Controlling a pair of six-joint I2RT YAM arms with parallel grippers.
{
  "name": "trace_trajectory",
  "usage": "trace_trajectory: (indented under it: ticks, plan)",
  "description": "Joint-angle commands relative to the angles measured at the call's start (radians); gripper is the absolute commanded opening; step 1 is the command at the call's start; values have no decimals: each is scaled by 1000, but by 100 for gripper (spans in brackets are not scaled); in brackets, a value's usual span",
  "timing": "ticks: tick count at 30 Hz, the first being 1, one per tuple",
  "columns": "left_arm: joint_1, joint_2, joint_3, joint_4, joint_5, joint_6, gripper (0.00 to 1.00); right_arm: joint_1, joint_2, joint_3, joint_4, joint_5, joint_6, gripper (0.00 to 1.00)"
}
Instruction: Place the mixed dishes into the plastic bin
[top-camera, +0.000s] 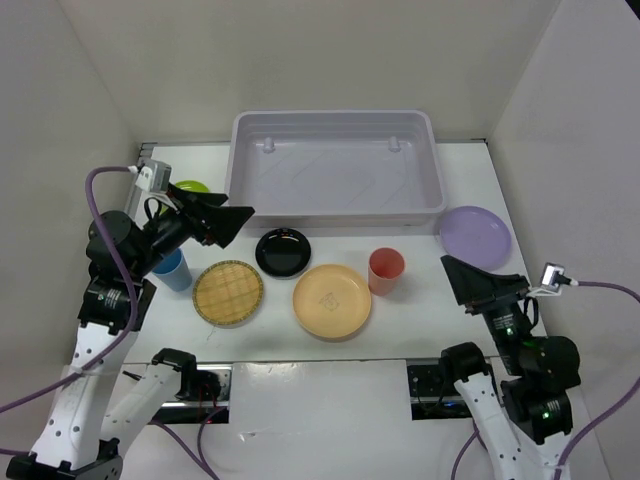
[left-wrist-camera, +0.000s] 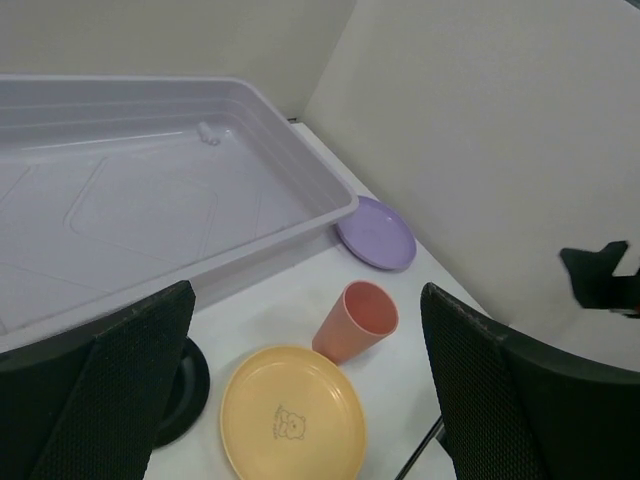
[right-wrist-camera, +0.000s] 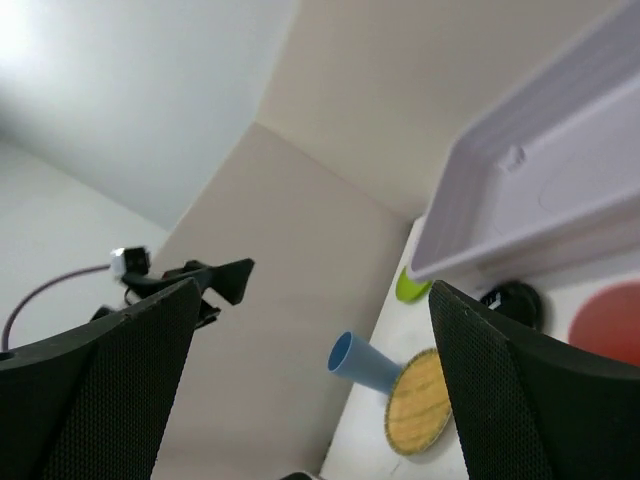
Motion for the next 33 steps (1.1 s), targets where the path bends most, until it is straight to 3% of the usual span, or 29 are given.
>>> trace_trajectory:
  ticks: [1, 2, 3, 8, 10, 13, 14, 16, 17, 18, 20, 21, 22, 23, 24, 25, 26, 29, 31, 33]
  plan:
    - [-4, -10, 57, -44, -5, 27, 100, 6, -77, 64, 5, -36, -166, 99]
    - [-4, -10, 58, -66, -5, 58, 100, -3, -77, 44, 53, -165, -228, 99]
    - [-4, 0, 70, -87, 4, 70, 100, -3, -77, 15, 99, -185, -259, 99]
    - [-4, -5, 47, -205, 40, 166, 100, -3, -77, 18, 96, -104, -246, 99]
    - [-4, -45, 24, -224, -22, 166, 100, -3, -68, 18, 137, -70, -258, 99]
    - [-4, -65, 2, -224, -60, 173, 100, -3, -20, 30, 138, 16, -288, 88]
    - [-4, -65, 2, -224, -84, 173, 100, -3, 10, 45, 125, 48, -328, 78]
    - [-4, -56, 2, -233, -108, 193, 100, 7, 122, 62, 95, 76, -339, 73]
    - [-4, -36, 2, -233, -108, 204, 100, 19, 162, 76, 95, 88, -348, 62]
    - [-4, -27, 2, -233, -108, 215, 91, 20, 203, 85, 95, 105, -361, 46]
    - [-4, 5, 2, -233, -108, 224, 65, 29, 337, 119, 72, 114, -377, 37]
    - [-4, 5, 2, -233, -108, 224, 50, 29, 384, 133, 60, 141, -378, 36]
    - [-4, 17, 2, -233, -130, 224, 23, 29, 502, 151, 40, 142, -388, 39]
    - [-4, 17, -7, -233, -141, 224, 18, 29, 568, 197, 2, 142, -422, 48]
    - [-4, 28, -7, -247, -151, 224, 18, 29, 639, 220, -14, 142, -442, 58]
    - [-4, 28, -7, -256, -151, 239, 27, 29, 711, 243, -34, 107, -457, 65]
    - [-4, 39, -7, -277, -160, 256, 73, 29, 836, 287, -69, 106, -482, 67]
    - [-4, 62, 14, -319, -183, 270, 73, 29, 963, 317, -86, 106, -497, 67]
    - [-4, 62, 15, -345, -183, 270, 60, 29, 1012, 349, -137, 126, -522, 67]
    - [-4, 53, 15, -336, -183, 270, 57, 49, 1077, 364, -195, 175, -531, 67]
